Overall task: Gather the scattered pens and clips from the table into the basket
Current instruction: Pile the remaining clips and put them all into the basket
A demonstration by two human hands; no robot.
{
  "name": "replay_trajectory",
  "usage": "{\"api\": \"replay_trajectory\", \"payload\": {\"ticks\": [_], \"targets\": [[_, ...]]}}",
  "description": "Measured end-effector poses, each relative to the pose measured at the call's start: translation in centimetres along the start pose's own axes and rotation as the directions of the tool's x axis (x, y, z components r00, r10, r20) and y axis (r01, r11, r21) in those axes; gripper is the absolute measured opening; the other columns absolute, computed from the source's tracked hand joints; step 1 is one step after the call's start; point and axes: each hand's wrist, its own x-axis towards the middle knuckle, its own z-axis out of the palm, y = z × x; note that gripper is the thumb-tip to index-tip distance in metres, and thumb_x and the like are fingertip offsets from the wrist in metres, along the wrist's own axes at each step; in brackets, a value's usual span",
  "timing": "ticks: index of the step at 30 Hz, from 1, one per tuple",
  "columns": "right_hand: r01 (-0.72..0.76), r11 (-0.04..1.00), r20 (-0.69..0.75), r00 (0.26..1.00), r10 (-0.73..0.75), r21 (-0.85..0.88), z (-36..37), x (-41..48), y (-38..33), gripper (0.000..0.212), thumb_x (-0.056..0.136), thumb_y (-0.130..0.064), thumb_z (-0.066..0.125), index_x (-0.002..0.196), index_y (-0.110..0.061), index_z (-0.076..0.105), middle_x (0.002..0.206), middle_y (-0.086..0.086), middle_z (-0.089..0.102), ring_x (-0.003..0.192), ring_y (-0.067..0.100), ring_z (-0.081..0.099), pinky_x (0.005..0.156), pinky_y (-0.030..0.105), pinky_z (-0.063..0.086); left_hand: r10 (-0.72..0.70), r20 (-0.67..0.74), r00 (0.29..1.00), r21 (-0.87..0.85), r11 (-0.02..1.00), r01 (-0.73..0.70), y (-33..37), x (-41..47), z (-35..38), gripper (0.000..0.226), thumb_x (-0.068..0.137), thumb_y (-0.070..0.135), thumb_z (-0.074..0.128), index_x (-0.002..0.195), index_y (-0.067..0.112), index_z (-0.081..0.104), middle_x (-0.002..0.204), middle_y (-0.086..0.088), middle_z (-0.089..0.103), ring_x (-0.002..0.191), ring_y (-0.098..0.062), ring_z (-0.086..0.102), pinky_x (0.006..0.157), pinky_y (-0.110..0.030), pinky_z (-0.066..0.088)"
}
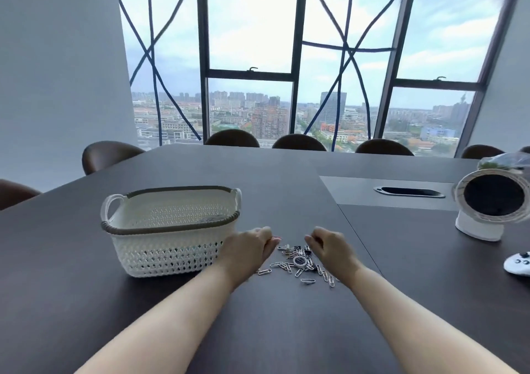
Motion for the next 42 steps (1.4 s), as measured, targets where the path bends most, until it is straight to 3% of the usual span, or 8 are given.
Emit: {"api": "replay_trajectory", "payload": {"ticks": [3,8,16,23,30,33,37,42], "targets": [[0.065,0.992,-0.111,0.992,-0.052,0.111,-1.1,1.4,-4.5,0.033,0.091,-0.024,0.054,0.061,-0.017,0.043,0.049,-0.010,0.041,0.059,0.022,0.045,0.048,0.018,0.028,0.047,-0.102,0.994,0.040,0.998,-0.044,-0.1,0.3,-3.9,0.038,0.097,0.041,0.035,0.094,0.008,0.054,0.098,-0.009,0.066,0.089,-0.033,0.063,0.065,-0.031,0.037],[0.221,0.947,-0.186,0.966,-0.180,0.232,-1.7,3.2,-12.0,0.025,0.091,-0.021,0.054,0.068,-0.013,0.051,0.054,0.000,0.047,0.061,0.024,0.052,0.057,0.029,0.032,-0.108,-0.193,0.975,-0.002,0.994,0.110,-5.6,0.1,-9.4,0.035,0.095,0.038,0.042,0.092,0.007,0.059,0.088,-0.011,0.066,0.081,-0.032,0.063,0.060,-0.027,0.034],[0.280,0.934,-0.221,0.947,-0.231,0.221,0.5,4.6,-15.4,0.033,0.091,-0.025,0.054,0.059,-0.019,0.045,0.050,-0.009,0.043,0.048,0.004,0.038,0.051,0.012,0.035,-0.307,0.065,0.950,-0.044,0.950,0.310,-13.5,-0.6,-10.7,0.034,0.089,0.047,0.048,0.109,0.027,0.067,0.101,0.007,0.050,0.105,-0.011,0.044,0.093,-0.040,0.044],[0.288,0.921,-0.252,0.942,-0.222,0.262,0.8,4.9,-16.7,0.031,0.091,-0.024,0.055,0.061,-0.018,0.046,0.051,-0.013,0.044,0.046,0.001,0.047,0.048,0.008,0.035,-0.301,-0.073,0.951,-0.047,0.953,0.298,-14.8,-1.3,-11.0,0.019,0.085,0.043,0.060,0.091,0.029,0.071,0.068,0.014,0.069,0.067,-0.004,0.063,0.087,-0.034,0.049],[0.324,0.899,-0.140,0.945,-0.295,0.296,3.5,7.6,-20.2,0.027,0.092,-0.026,0.052,0.069,-0.013,0.047,0.057,-0.006,0.045,0.052,0.007,0.040,0.051,0.020,0.033,-0.234,-0.201,0.951,0.235,0.931,0.279,-14.8,-6.3,-10.1,0.075,0.081,0.061,0.005,0.074,0.019,0.066,0.077,0.001,0.068,0.091,-0.029,0.061,0.098,-0.042,0.034],[0.274,0.936,-0.089,0.961,-0.261,0.219,5.7,8.5,-20.6,0.020,0.092,-0.034,0.050,0.075,-0.024,0.053,0.071,-0.007,0.053,0.067,0.016,0.052,0.070,0.034,0.046,-0.272,-0.137,0.952,0.244,0.923,0.299,-14.6,-7.5,-9.7,0.092,0.072,0.071,-0.015,0.075,0.021,0.062,0.082,-0.001,0.064,0.108,-0.035,0.053,0.094,-0.043,0.030],[0.244,0.970,0.068,0.967,-0.244,0.005,6.9,8.1,-20.1,0.021,0.090,-0.039,0.050,0.096,-0.030,0.068,0.112,-0.009,0.063,0.103,0.016,0.057,0.096,0.043,0.039,-0.335,-0.015,0.942,0.206,0.921,0.330,-14.7,-6.8,-9.9,0.057,0.086,0.067,0.010,0.062,0.025,0.040,0.092,0.000,0.062,0.124,-0.034,0.042,0.101,-0.042,0.022],[0.223,0.970,0.051,0.972,-0.229,0.099,6.0,7.7,-19.1,0.023,0.090,-0.029,0.055,0.081,-0.015,0.071,0.082,0.002,0.073,0.079,0.021,0.066,0.083,0.041,0.053,-0.308,-0.054,0.950,0.185,0.932,0.313,-14.8,-6.8,-9.9,0.087,0.056,0.082,-0.027,0.058,0.026,0.039,0.079,0.004,0.056,0.104,-0.025,0.051,0.097,-0.040,0.025]]}}
